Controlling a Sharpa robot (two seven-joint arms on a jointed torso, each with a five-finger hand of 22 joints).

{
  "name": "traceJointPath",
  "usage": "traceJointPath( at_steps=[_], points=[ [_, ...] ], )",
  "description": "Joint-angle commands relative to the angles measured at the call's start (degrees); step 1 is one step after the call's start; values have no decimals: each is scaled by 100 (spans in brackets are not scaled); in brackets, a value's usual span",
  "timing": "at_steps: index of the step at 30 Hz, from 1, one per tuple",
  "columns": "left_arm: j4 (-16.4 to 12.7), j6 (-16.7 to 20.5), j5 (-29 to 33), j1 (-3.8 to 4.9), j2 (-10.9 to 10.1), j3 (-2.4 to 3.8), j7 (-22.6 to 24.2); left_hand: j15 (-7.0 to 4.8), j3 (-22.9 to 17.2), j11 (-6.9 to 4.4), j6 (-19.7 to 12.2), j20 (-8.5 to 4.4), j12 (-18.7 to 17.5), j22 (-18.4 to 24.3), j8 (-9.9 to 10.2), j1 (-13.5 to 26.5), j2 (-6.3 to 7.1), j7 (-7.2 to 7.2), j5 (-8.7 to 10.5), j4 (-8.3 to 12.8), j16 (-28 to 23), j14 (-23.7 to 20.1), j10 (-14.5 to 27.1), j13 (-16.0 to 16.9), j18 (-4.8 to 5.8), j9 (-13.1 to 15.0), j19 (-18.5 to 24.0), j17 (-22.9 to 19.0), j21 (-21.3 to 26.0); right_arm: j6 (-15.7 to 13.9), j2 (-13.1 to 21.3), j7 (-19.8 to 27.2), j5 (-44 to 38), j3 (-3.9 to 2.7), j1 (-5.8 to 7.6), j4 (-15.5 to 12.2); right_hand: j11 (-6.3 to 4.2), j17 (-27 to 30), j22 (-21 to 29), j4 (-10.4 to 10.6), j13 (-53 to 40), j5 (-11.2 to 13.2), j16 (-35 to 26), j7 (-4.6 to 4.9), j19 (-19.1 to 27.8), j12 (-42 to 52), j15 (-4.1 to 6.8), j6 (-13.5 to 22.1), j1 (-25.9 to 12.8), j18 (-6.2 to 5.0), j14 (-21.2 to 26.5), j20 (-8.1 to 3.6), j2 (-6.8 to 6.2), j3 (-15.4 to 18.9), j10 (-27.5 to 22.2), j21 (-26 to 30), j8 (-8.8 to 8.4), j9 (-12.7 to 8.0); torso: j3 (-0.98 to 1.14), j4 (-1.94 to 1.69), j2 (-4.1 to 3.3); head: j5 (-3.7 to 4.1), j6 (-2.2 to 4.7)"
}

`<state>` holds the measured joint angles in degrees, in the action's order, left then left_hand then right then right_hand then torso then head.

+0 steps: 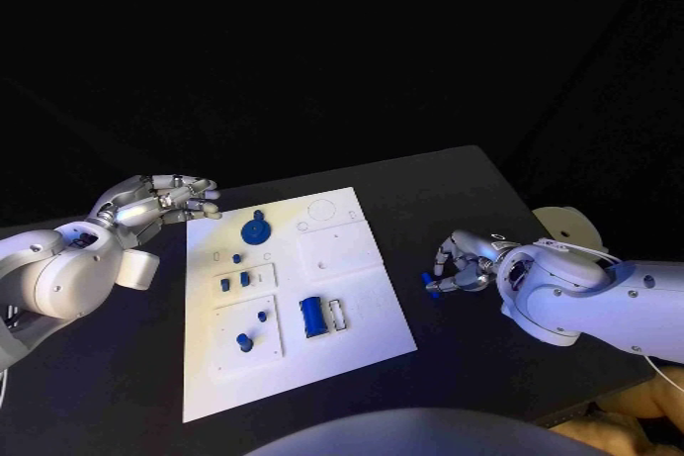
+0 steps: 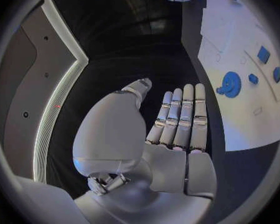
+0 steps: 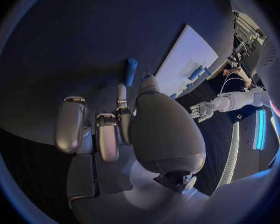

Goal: Assemble the parts on the task board

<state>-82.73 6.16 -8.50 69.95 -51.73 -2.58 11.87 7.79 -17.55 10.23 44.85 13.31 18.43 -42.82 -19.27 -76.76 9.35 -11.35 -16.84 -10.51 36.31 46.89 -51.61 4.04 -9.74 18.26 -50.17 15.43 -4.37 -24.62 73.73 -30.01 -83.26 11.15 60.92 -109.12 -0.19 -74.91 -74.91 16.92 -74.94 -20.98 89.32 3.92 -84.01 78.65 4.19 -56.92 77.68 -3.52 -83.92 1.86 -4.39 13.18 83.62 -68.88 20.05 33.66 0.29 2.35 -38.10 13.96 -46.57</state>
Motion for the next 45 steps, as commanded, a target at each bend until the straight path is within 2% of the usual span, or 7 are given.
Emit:
traceJointPath(
  at_steps=[1,18,31,35,39,42,45],
  points=[
    [-11,-17,6,1,2,4,68,-5,41,-6,-24,22,20,5,-23,17,17,-88,-25,-4,29,-38,20,3,-25,8,-34,9,32,168,-38,-54,-141,2,-35,20,-28,-1292,-1000,-14,-564,-44,-11,-18,-76,57,-20,-87,-12,-27,-559,40,53,15,33,-53,-1,-11,-4,4,5,-29,-13],
    [-14,-52,6,1,-13,4,29,-7,50,-8,-24,21,30,11,-30,10,8,-87,-23,-10,32,-37,15,3,-26,9,-37,12,31,225,-301,-77,-279,2,-155,271,-63,-1309,-1009,-25,-583,-81,-5,-56,-89,80,9,-175,117,-23,-563,19,129,-6,52,-82,-18,-54,4,7,-1,-79,-13],
    [-33,-67,6,1,-31,4,-4,-7,55,-8,-26,21,32,15,-33,9,1,-87,-23,-16,32,-39,17,2,-26,9,-38,14,31,176,-486,-92,-290,1,-216,420,-114,-1348,-1023,-50,-607,-291,8,-107,-109,95,59,-279,857,-15,-572,-34,478,-239,62,-122,-152,-208,-4,1,0,-124,-42],
    [-40,-68,6,1,-40,4,-14,-7,55,-8,-26,21,32,15,-33,9,1,-87,-23,-16,32,-39,17,2,-26,9,-38,14,31,198,-513,-104,-317,1,-222,439,-138,-1367,-1033,-12,-630,1557,14,-113,-116,96,101,-370,1655,-6,-576,-85,489,-1338,52,-154,-237,-299,-8,2,5,-136,-54],
    [-47,-68,6,1,-49,4,-26,-7,55,-8,-26,21,32,15,-33,9,1,-87,-23,-16,32,-39,17,2,-26,9,-38,14,31,185,-519,-118,-339,1,-225,445,-102,-1381,-1038,-103,-648,1383,18,-64,-118,104,40,-394,1028,-4,-579,-36,-565,-3852,84,-179,-131,-147,-11,4,5,-145,-63],
    [-50,-68,5,1,-52,4,-35,-7,57,-8,-29,21,34,17,-34,5,-4,-86,-24,-18,33,-40,18,2,-26,9,-38,15,31,129,-506,-127,-317,0,-226,421,-98,-1383,-1042,-401,-655,1327,19,-68,-124,111,39,-329,490,-1,-579,-31,-875,-4785,105,-202,28,67,-7,3,9,-152,-66],
    [-52,-74,2,1,-56,4,-55,-8,58,-8,-30,21,35,18,-35,2,-6,-86,-25,-18,33,-40,19,1,-26,8,-38,15,31,10,-460,-138,-218,0,-225,341,-102,-1396,-1044,-650,-666,1261,23,-73,-128,121,46,-270,116,1,-582,-31,-922,-5207,123,-217,106,196,-7,3,11,-153,-64]
  ],
)
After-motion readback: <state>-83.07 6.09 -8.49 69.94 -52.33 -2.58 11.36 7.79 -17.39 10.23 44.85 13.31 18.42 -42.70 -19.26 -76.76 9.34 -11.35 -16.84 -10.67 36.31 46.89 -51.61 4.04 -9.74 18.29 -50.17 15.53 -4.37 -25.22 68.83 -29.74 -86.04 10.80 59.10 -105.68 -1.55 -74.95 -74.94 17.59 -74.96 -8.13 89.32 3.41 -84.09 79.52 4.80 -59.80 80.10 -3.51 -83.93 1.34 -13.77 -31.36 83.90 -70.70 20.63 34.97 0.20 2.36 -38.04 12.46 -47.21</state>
